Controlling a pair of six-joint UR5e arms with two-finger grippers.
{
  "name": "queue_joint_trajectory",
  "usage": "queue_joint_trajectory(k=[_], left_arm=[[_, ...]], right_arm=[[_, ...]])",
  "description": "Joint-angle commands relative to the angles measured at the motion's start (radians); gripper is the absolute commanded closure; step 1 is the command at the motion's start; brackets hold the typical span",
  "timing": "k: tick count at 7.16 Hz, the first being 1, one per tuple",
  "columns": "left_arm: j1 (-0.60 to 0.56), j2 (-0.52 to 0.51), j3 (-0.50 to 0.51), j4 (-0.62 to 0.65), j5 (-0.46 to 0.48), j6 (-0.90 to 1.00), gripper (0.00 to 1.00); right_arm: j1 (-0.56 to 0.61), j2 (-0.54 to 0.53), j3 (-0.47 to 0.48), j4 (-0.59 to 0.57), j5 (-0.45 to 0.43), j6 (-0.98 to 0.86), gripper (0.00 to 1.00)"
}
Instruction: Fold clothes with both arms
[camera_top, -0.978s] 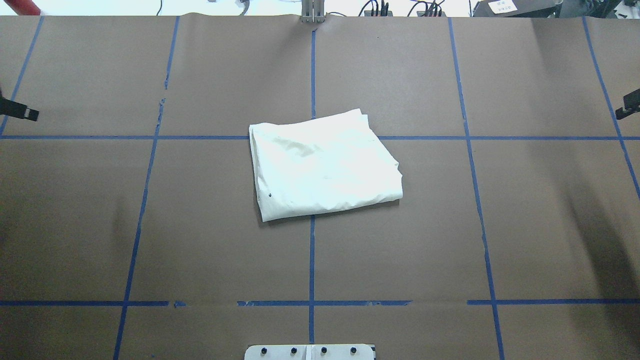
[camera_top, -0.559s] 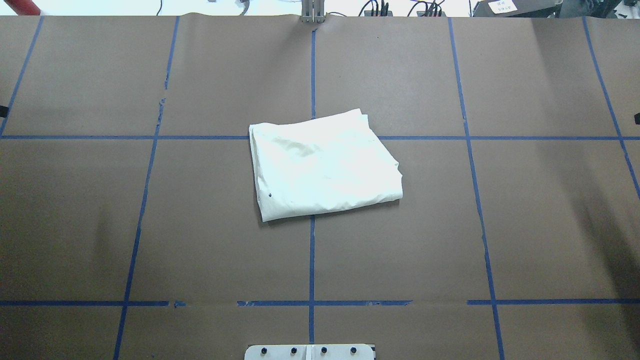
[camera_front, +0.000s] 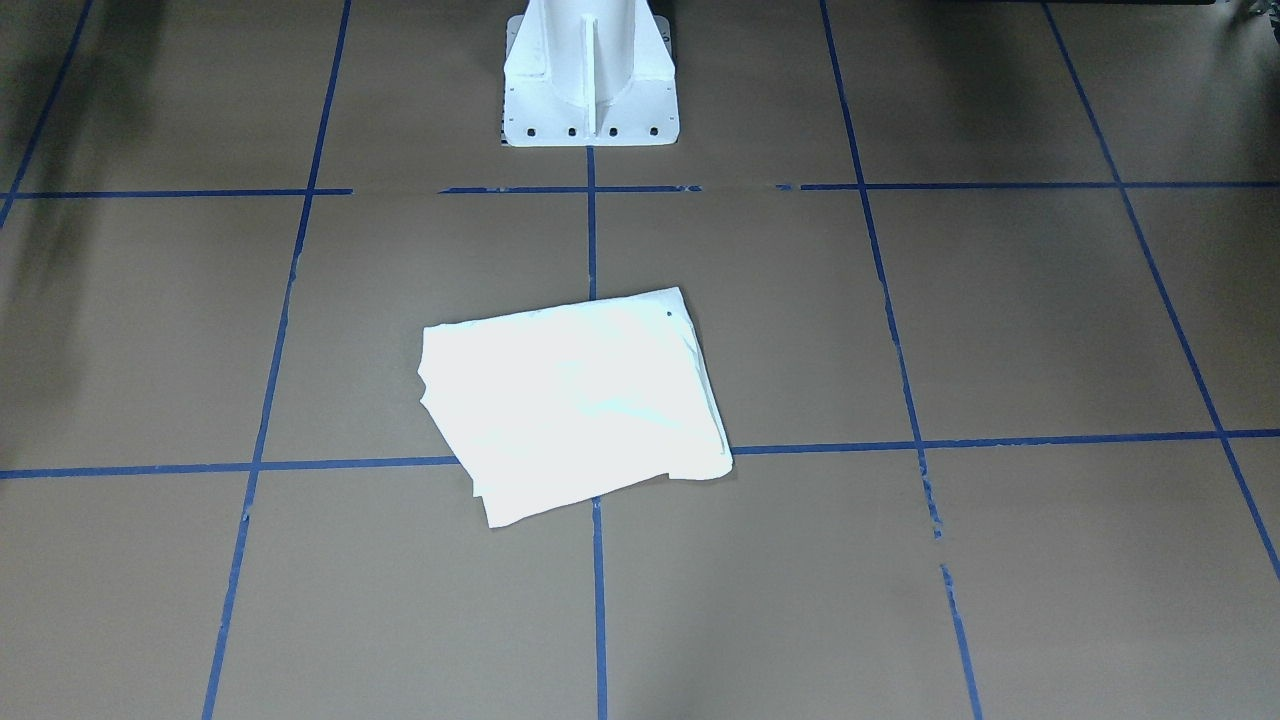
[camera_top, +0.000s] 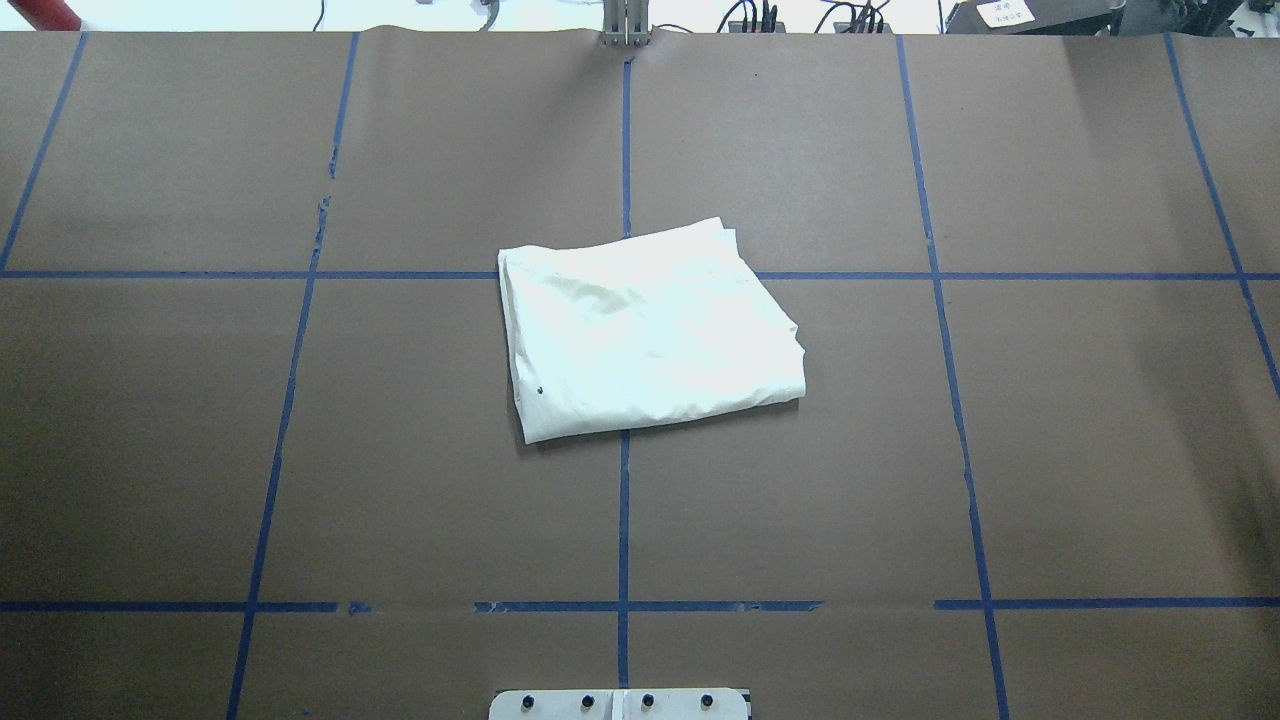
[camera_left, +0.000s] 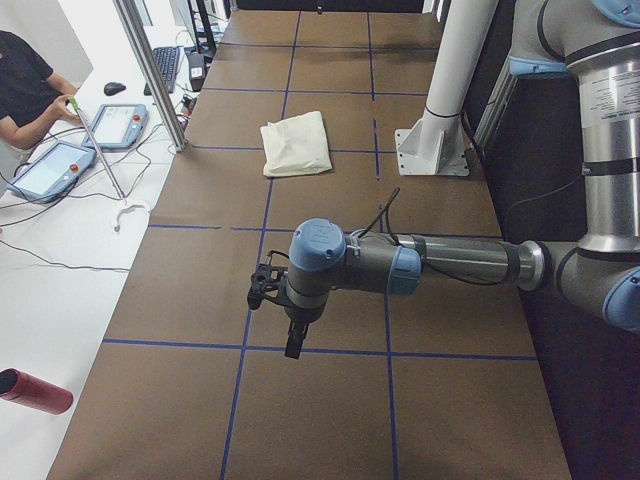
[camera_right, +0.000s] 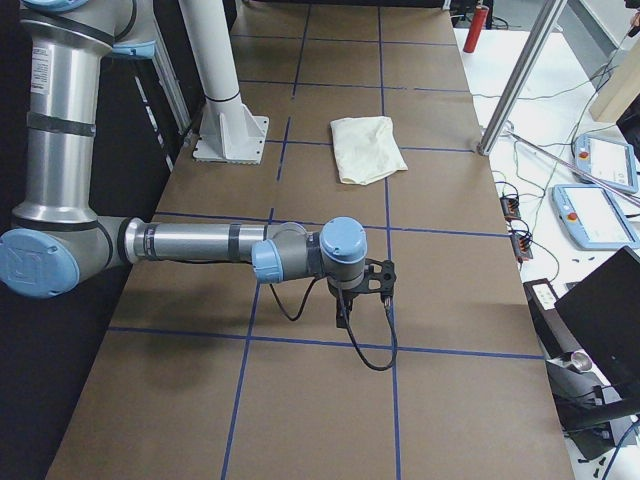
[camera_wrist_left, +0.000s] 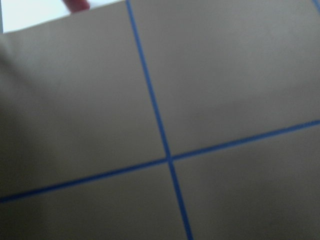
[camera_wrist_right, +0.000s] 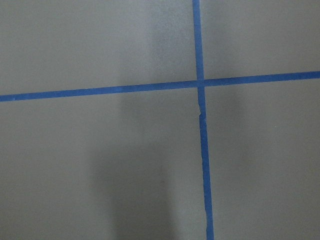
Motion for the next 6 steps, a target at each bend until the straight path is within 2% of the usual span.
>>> queue_joint_trajectory(k=[1, 3, 4, 6], left_arm=[[0.054, 0.025, -0.022, -0.034, 0.0, 0.002, 0.0], [0.164, 0.024, -0.05, -0.026, 0.003, -0.037, 0.0], [0.167, 0.027, -0.048, -0.02, 0.004, -0.062, 0.0], [0.169, 0.015, -0.05, 0.087, 0.013, -0.057, 0.0]], right_arm=[[-0.003, -0.011, -0.002, 0.0, -0.009, -0.004, 0.0], [-0.008, -0.011, -0.002, 0.0, -0.009, -0.004, 0.0], [-0.008, -0.011, -0.003, 0.0, -0.011, -0.004, 0.0], [-0.009, -0.01, -0.002, 0.0, -0.009, -0.004, 0.0]])
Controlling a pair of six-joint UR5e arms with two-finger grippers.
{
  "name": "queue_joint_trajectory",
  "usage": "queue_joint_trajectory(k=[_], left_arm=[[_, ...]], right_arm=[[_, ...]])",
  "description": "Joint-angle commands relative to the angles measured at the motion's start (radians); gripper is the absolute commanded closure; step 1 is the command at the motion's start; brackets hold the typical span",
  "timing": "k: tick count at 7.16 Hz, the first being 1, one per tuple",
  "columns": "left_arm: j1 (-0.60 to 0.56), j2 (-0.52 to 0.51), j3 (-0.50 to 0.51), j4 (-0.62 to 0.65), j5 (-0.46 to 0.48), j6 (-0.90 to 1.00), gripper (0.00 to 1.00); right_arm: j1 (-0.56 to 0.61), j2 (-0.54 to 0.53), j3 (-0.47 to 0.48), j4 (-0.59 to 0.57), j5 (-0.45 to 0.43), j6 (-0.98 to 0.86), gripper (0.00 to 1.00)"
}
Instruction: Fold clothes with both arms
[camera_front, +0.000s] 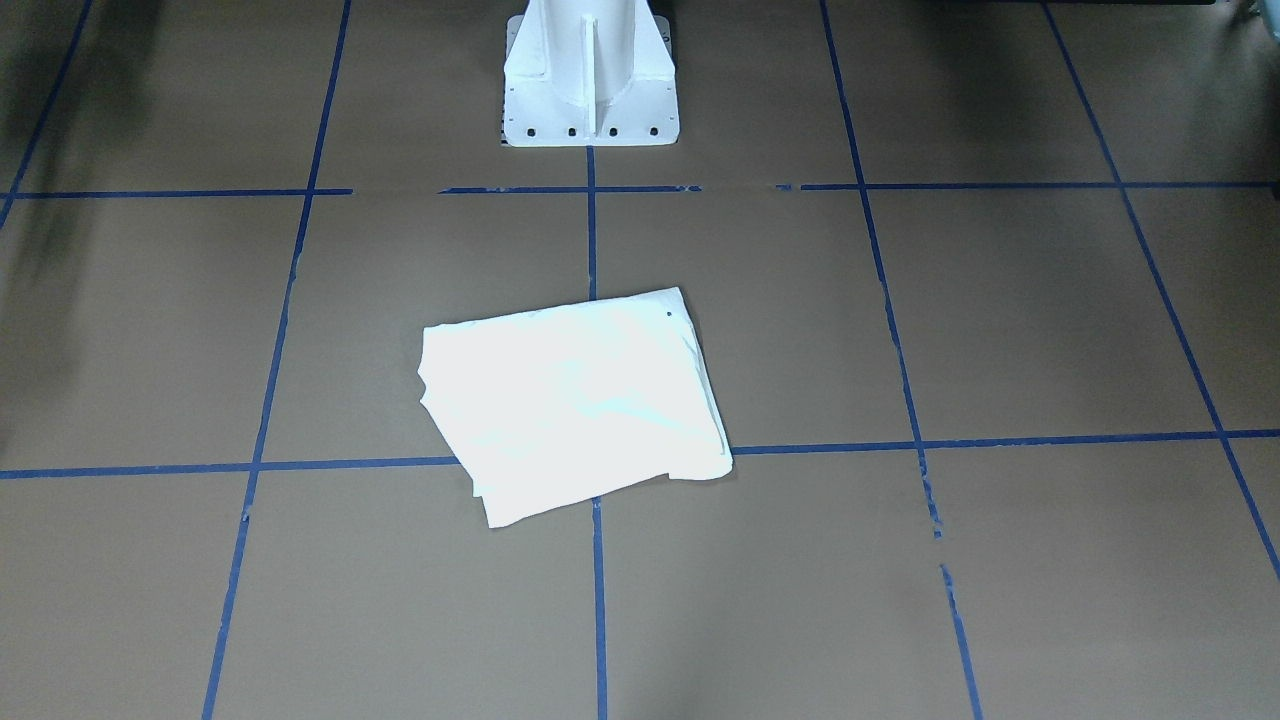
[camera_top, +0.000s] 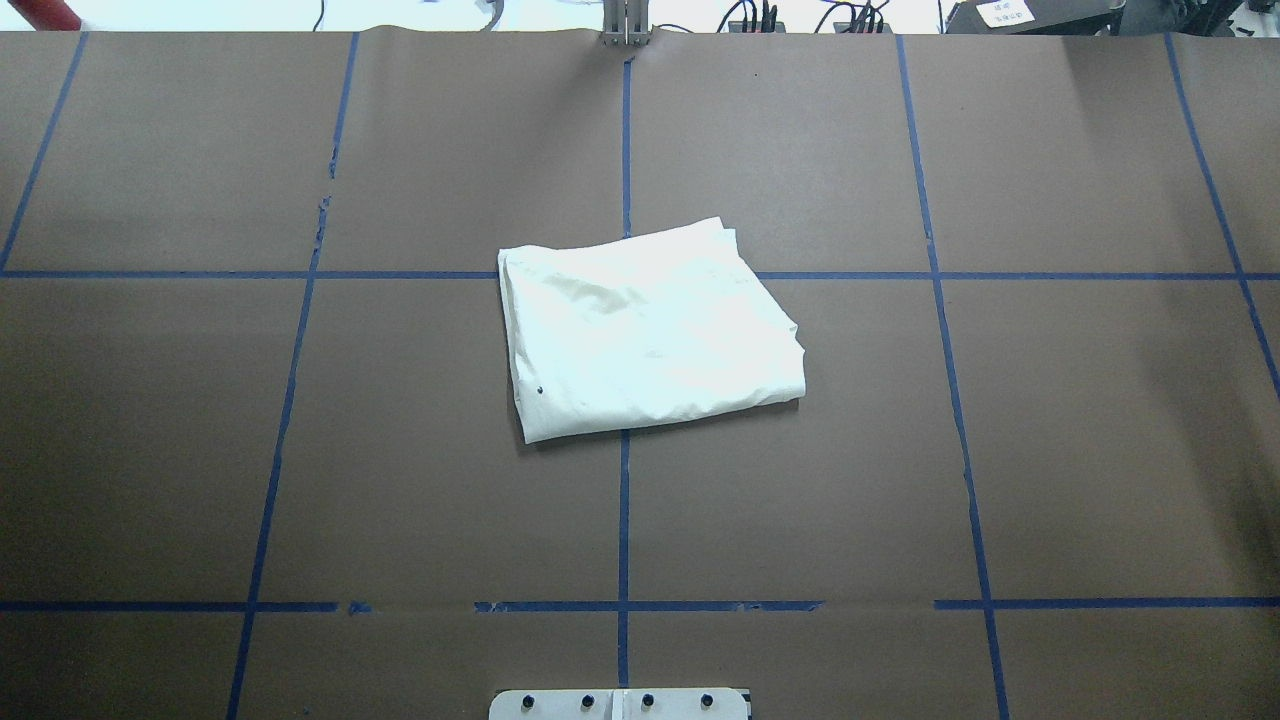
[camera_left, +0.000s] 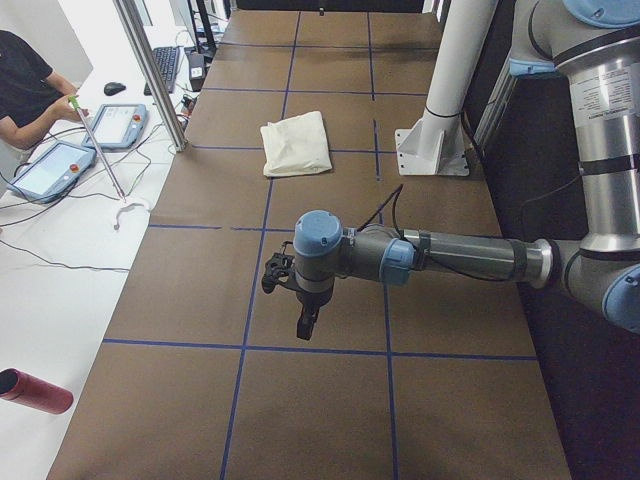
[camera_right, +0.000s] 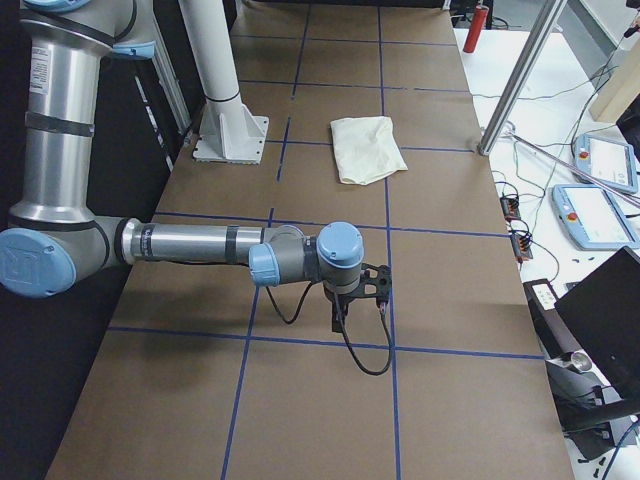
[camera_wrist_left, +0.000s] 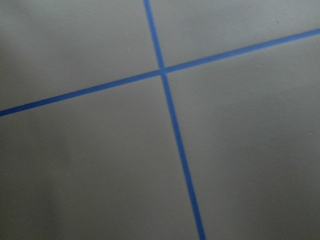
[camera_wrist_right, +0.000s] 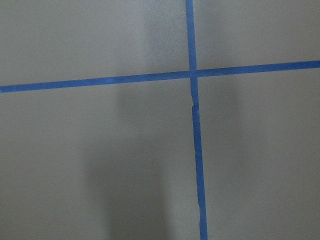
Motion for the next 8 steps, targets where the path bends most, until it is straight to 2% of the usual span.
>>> queue_joint_trajectory(k=[1, 3, 8], left_arm=[[0.002, -0.009, -0.015, 0.059, 0.019, -0.001, 0.0], [-0.006, -0.006, -0.033, 0.131, 0.019, -0.001, 0.0], [-0.004, -0.011, -0.029, 0.136, 0.013, -0.007, 0.0]], right_arm=[[0.0, 0.0, 0.001, 0.002, 0.001, 0.0, 0.0], [-0.001, 0.0, 0.001, 0.002, 0.006, 0.0, 0.0], [-0.003, 0.0, 0.001, 0.005, 0.01, -0.002, 0.0]])
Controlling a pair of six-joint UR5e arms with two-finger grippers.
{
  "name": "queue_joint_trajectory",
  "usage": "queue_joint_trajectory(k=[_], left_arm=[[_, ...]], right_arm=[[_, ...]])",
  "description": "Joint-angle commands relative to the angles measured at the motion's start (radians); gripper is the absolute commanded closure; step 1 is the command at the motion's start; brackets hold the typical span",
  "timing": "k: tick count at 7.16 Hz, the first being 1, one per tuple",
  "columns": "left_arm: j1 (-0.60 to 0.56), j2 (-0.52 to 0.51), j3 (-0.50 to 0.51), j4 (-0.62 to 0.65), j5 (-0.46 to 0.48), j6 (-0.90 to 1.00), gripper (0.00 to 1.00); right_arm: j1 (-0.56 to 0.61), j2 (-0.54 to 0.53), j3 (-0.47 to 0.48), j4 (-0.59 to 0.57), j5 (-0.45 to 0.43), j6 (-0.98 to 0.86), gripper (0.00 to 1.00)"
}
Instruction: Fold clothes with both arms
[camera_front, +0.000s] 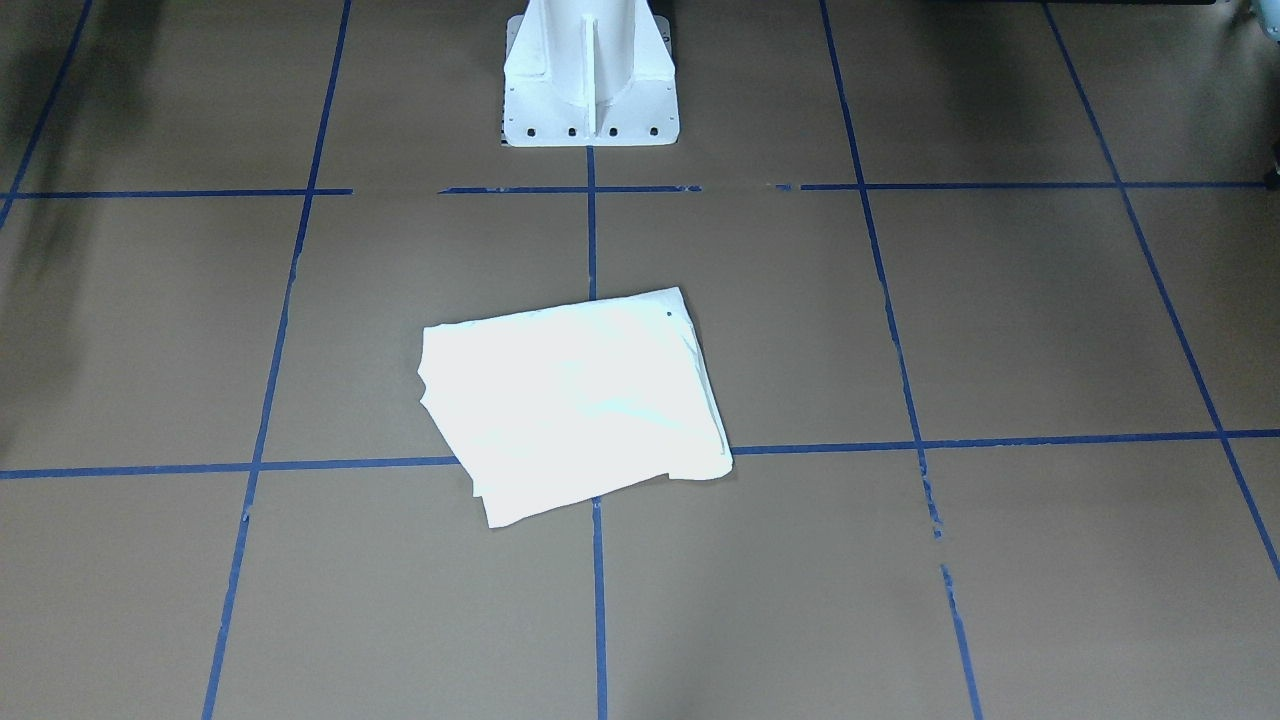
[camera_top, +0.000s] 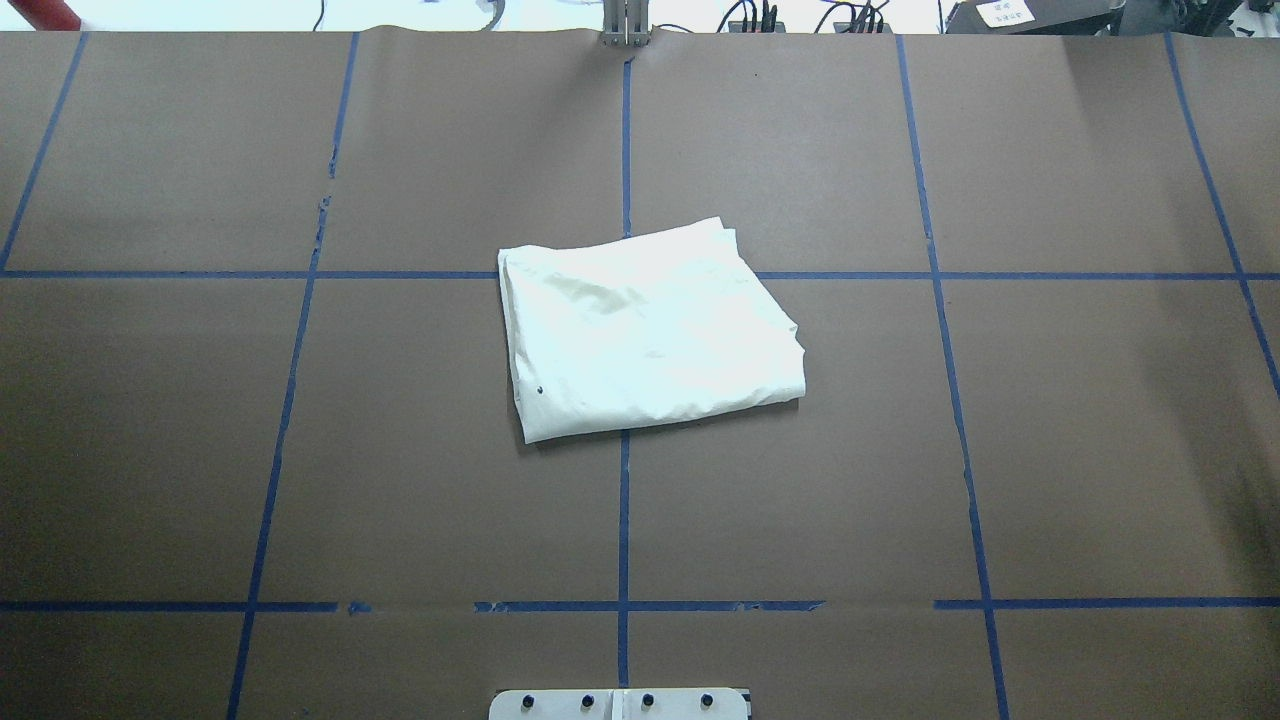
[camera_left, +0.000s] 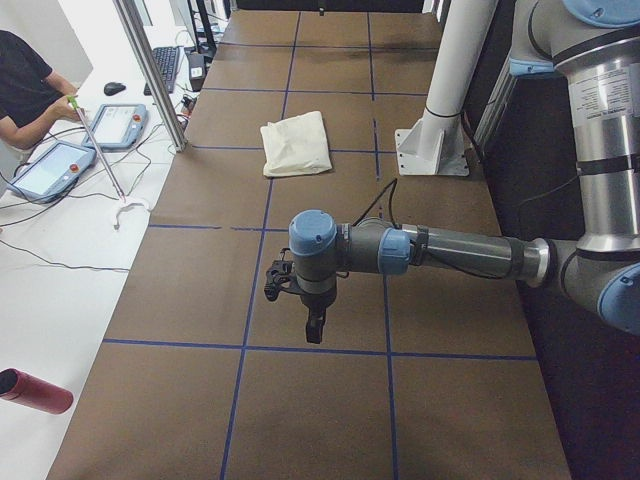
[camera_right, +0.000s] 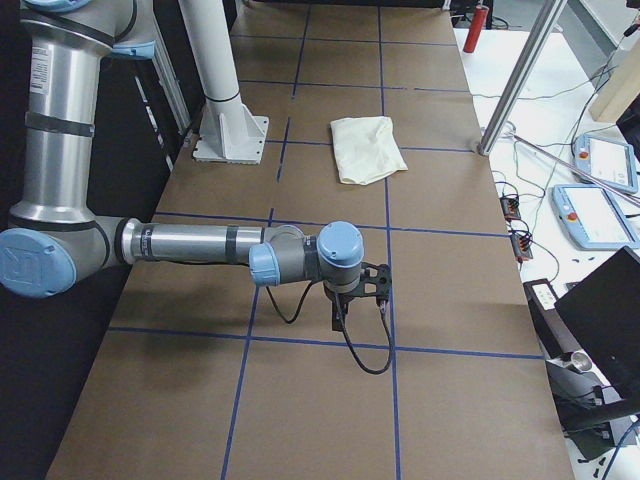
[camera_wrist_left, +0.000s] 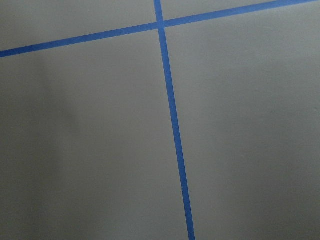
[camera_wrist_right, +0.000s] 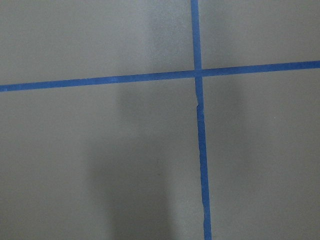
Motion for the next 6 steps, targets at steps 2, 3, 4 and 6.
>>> queue_joint_trajectory(k=[2, 3, 4, 6], left_arm=[[-0.002, 0.002, 0.004, 0.001, -0.006, 0.002, 0.0], [-0.003, 0.011, 0.004, 0.003, -0.011, 0.008, 0.0], [-0.003, 0.014, 0.003, 0.003, -0.029, 0.01, 0.0], [-0.005, 0.017, -0.007, 0.003, -0.046, 0.01, 0.0]], right_arm=[[0.0, 0.0, 0.0, 0.004, 0.001, -0.001, 0.0], [-0.002, 0.0, 0.002, 0.004, -0.001, -0.002, 0.0], [-0.016, 0.008, 0.009, 0.003, -0.001, -0.013, 0.0], [-0.077, 0.012, 0.023, 0.001, -0.013, -0.045, 0.0]])
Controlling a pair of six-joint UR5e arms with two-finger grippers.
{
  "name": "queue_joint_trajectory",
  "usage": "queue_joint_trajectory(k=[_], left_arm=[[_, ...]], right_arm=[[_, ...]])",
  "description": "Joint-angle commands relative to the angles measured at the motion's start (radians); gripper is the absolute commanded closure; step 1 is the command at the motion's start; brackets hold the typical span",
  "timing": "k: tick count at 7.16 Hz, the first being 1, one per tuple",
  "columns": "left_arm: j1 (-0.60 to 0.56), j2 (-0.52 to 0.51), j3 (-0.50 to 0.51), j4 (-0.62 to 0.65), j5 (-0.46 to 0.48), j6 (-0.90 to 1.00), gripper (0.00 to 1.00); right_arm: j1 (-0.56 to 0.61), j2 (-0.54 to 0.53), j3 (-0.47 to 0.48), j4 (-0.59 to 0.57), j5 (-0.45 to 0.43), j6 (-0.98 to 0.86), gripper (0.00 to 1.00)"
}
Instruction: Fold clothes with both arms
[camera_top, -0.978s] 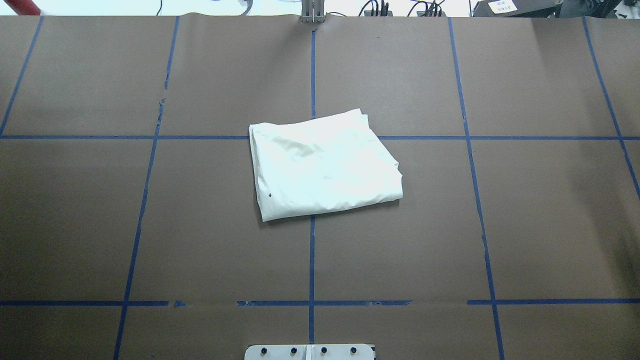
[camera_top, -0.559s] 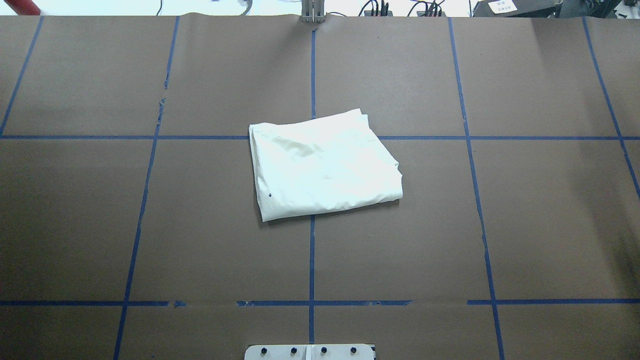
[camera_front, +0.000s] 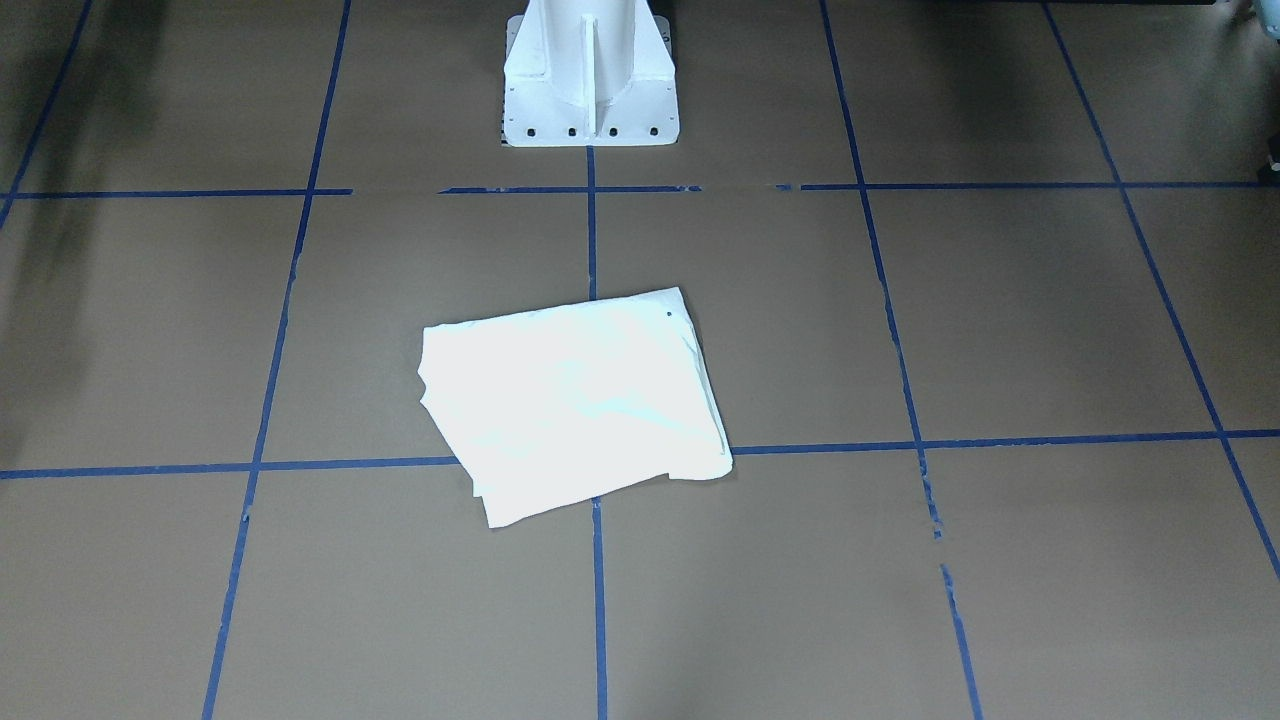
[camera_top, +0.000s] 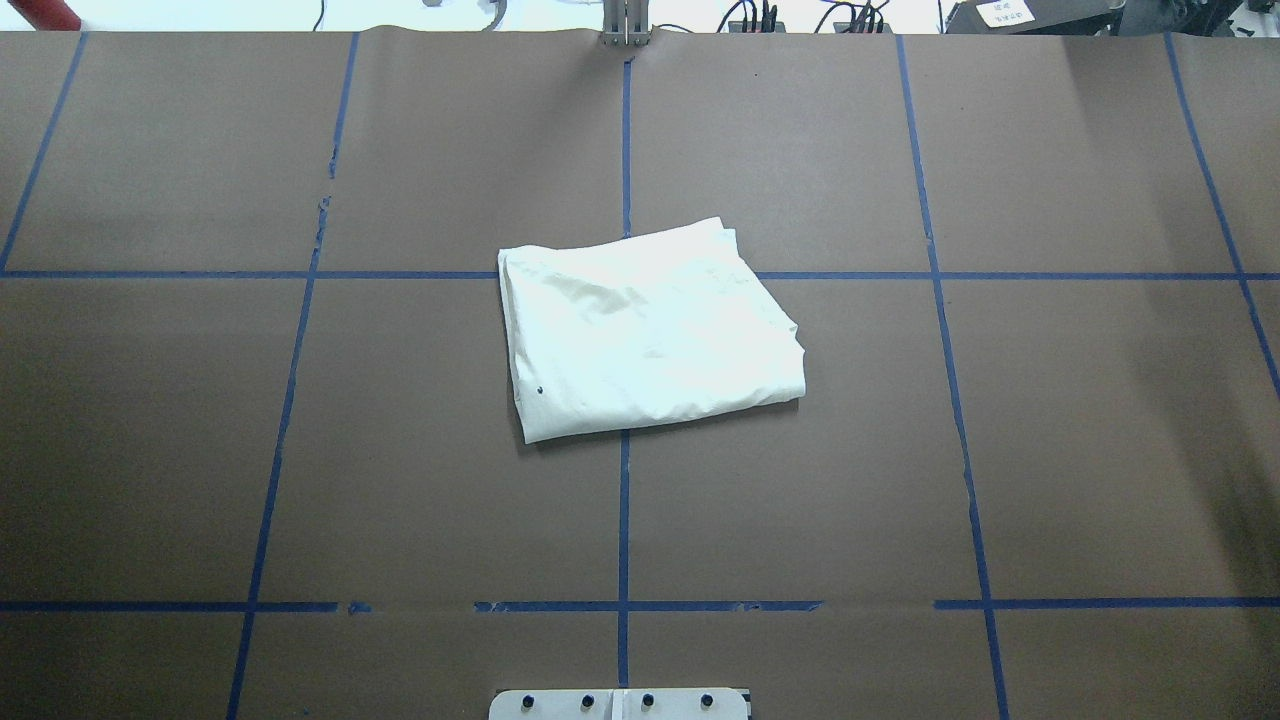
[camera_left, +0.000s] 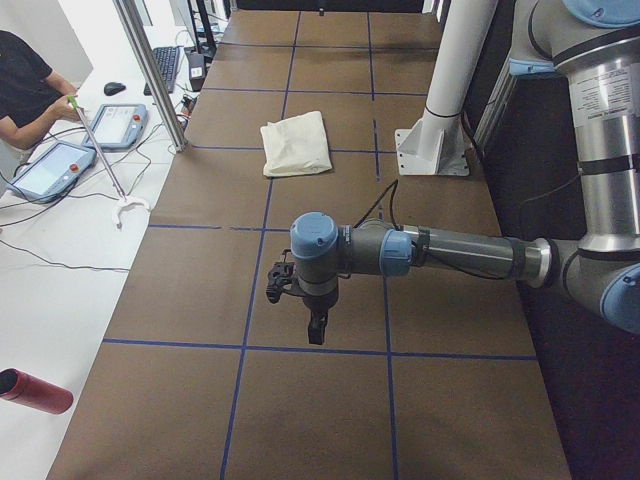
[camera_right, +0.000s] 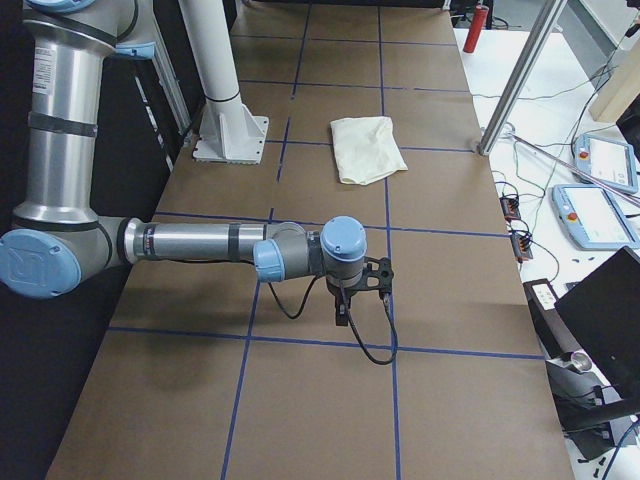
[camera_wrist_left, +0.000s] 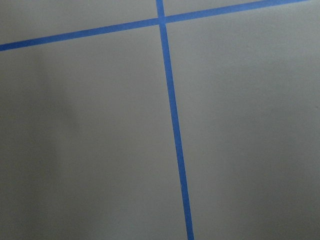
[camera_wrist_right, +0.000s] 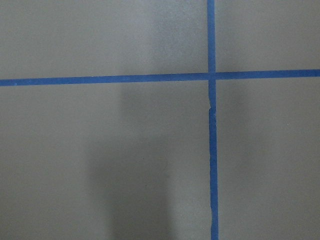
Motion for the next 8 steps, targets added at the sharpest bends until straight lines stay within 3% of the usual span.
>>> queue_joint_trajectory(k=[1, 3, 5, 8], left_arm=[[-0.001, 0.002, -0.007, 0.002, -0.009, 0.0, 0.0], [-0.012, 0.002, -0.007, 0.002, -0.035, -0.001, 0.0], [-0.027, 0.002, -0.007, 0.002, -0.037, -0.001, 0.0], [-0.04, -0.004, -0.01, 0.018, -0.035, -0.001, 0.0]], right_arm=[[-0.043, 0.001, 0.011, -0.003, -0.005, -0.044, 0.0], [-0.035, 0.001, 0.006, -0.026, 0.001, -0.133, 0.0], [0.012, 0.007, 0.012, -0.119, 0.003, -0.243, 0.0], [0.018, 0.01, 0.044, -0.171, -0.008, -0.252, 0.0]])
